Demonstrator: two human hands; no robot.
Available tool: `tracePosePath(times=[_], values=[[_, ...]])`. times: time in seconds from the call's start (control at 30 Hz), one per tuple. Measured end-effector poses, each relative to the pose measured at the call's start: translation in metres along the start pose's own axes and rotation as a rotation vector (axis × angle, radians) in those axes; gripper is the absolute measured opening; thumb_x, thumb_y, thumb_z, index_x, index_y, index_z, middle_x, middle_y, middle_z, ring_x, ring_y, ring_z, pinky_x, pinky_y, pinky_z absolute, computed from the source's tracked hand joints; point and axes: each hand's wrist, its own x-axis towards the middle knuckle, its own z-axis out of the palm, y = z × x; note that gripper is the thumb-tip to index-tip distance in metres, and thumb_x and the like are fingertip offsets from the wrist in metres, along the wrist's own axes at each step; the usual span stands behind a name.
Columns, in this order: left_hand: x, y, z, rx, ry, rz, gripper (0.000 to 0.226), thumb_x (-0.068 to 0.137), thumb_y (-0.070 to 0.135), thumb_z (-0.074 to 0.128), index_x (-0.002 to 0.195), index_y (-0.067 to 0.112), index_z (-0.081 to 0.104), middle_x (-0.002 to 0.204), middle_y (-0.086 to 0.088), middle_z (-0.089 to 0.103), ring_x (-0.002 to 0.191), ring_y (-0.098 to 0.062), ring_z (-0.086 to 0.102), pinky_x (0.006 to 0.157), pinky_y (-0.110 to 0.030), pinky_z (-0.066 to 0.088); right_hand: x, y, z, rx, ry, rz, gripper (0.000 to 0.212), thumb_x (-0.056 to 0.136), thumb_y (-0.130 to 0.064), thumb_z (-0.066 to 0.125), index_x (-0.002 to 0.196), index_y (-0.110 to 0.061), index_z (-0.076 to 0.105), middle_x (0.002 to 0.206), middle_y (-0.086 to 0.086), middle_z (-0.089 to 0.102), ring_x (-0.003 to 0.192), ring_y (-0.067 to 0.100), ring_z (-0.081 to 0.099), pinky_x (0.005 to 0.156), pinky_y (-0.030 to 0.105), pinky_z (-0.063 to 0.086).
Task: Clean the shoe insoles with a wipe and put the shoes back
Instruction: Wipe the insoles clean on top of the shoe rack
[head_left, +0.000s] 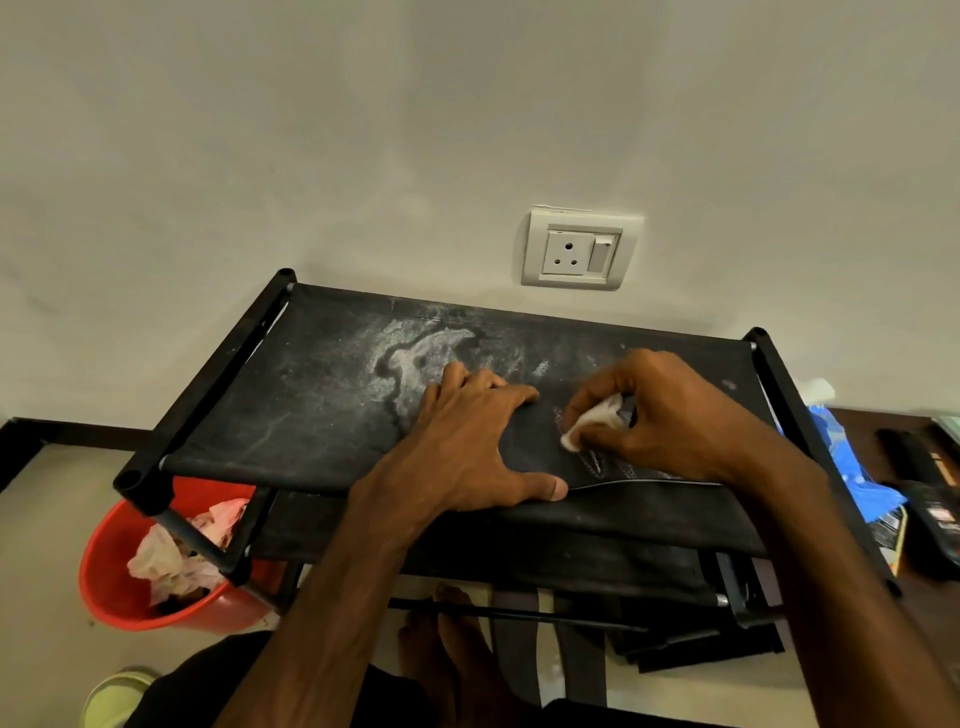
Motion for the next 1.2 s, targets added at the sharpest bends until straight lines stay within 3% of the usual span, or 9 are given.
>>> tracePosePath(times=[0.17, 0.33, 0.53, 0.73, 0.83, 1.03, 1.1, 1.2], values=[[0.002, 0.0, 0.001, -0.007, -0.001, 0.006, 0.101, 0.064, 0.085, 0.066, 0.15, 0.04, 0.036, 0.137, 0.009, 0.041, 0.124, -0.016, 0.026, 0.108, -0.038, 0.027, -0.013, -0.005, 0.003, -0.021, -0.168, -0.043, 0.01, 0.079, -0.023, 0.085, 0.087, -0.029, 0.082, 0.088, -0.018, 0.077, 0.084, -0.004, 0.071, 0.079, 0.024, 0.059], [0.003, 0.0, 0.002, -0.022, 0.008, 0.003, 0.1, 0.063, 0.084, 0.067, 0.149, 0.04, 0.038, 0.134, 0.008, 0.041, 0.121, -0.016, 0.026, 0.104, -0.036, 0.026, -0.011, -0.002, 0.009, -0.009, -0.093, -0.05, 0.009, 0.078, -0.024, 0.085, 0.085, -0.029, 0.083, 0.086, -0.018, 0.077, 0.081, -0.003, 0.072, 0.078, 0.022, 0.059], [0.002, 0.003, 0.0, -0.033, 0.01, -0.004, 0.099, 0.064, 0.081, 0.07, 0.148, 0.04, 0.04, 0.133, 0.008, 0.041, 0.122, -0.017, 0.026, 0.104, -0.035, 0.024, 0.006, 0.01, 0.025, -0.013, 0.142, 0.024, 0.01, 0.081, -0.023, 0.085, 0.087, -0.031, 0.083, 0.084, -0.013, 0.077, 0.077, -0.002, 0.071, 0.07, 0.025, 0.06], [0.001, 0.005, -0.001, -0.03, 0.008, -0.012, 0.097, 0.065, 0.08, 0.07, 0.148, 0.041, 0.04, 0.134, 0.008, 0.041, 0.123, -0.018, 0.026, 0.108, -0.037, 0.023, 0.024, 0.013, 0.032, -0.016, 0.288, 0.119, 0.008, 0.085, -0.026, 0.079, 0.091, -0.03, 0.083, 0.086, -0.008, 0.078, 0.078, 0.008, 0.072, 0.077, 0.041, 0.062], [0.001, 0.004, 0.0, -0.024, 0.013, -0.015, 0.098, 0.064, 0.082, 0.069, 0.148, 0.04, 0.04, 0.135, 0.008, 0.041, 0.123, -0.018, 0.026, 0.11, -0.038, 0.023, 0.023, 0.011, 0.028, -0.029, 0.242, 0.119, 0.008, 0.086, -0.026, 0.079, 0.092, -0.029, 0.083, 0.089, -0.008, 0.079, 0.08, 0.009, 0.072, 0.079, 0.041, 0.061], [0.001, 0.005, 0.001, -0.043, 0.021, -0.023, 0.099, 0.062, 0.082, 0.07, 0.147, 0.04, 0.042, 0.135, 0.007, 0.042, 0.122, -0.018, 0.025, 0.105, -0.036, 0.023, 0.0, 0.007, 0.011, 0.018, -0.046, 0.022, 0.013, 0.082, -0.021, 0.083, 0.084, -0.033, 0.084, 0.085, -0.023, 0.076, 0.081, -0.003, 0.071, 0.074, 0.019, 0.057], [0.001, 0.006, 0.001, -0.049, 0.025, -0.026, 0.099, 0.062, 0.081, 0.071, 0.147, 0.039, 0.042, 0.134, 0.007, 0.042, 0.121, -0.018, 0.025, 0.106, -0.037, 0.024, -0.002, 0.008, 0.012, -0.001, -0.032, 0.018, 0.013, 0.081, -0.023, 0.083, 0.084, -0.036, 0.083, 0.085, -0.024, 0.076, 0.081, -0.003, 0.071, 0.075, 0.019, 0.058], [0.001, 0.006, 0.0, -0.058, 0.015, -0.034, 0.1, 0.062, 0.079, 0.072, 0.149, 0.039, 0.041, 0.135, 0.006, 0.041, 0.123, -0.019, 0.025, 0.108, -0.039, 0.024, 0.005, 0.01, 0.021, -0.03, 0.116, 0.071, 0.009, 0.082, -0.028, 0.083, 0.086, -0.036, 0.083, 0.084, -0.019, 0.077, 0.077, -0.001, 0.071, 0.074, 0.031, 0.062]])
